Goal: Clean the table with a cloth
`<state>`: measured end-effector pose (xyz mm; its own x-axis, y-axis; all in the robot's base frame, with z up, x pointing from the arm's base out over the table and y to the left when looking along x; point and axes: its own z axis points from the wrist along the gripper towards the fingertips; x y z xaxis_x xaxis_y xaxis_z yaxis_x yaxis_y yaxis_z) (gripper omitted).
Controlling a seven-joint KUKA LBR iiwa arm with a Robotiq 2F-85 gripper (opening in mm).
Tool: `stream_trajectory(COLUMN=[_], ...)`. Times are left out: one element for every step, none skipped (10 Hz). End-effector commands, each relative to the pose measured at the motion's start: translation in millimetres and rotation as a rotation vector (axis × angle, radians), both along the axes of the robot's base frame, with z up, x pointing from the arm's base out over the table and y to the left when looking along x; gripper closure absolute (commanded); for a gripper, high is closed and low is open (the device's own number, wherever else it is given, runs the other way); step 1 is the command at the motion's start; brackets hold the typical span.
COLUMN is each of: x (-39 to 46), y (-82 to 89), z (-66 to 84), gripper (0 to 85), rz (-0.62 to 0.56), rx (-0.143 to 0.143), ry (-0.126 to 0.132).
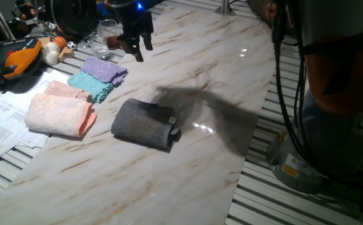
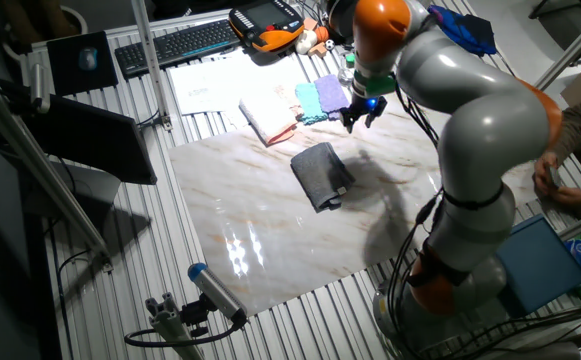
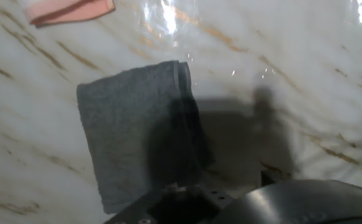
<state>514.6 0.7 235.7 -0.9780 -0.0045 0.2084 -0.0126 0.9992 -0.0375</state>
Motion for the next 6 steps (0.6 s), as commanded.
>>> stream_trajectory(x=[-0.6,-0.9,-0.9,-0.9,-1.0,-1.0], y=[-0.1,-0.1,-0.1,-0.1,-0.1,-0.1], z=[0.2,0.2,0.2,0.2,0.2,0.2], gripper=[85.0,85.0,85.0,85.0,85.0,85.0], rz=[0.003,0.006,0.01,0.01,0.007,0.006], rx=[0.002,0.004,0.005,0.005,0.004,0.004], ry=[0.011,0.006,0.007,0.007,0.005,0.003])
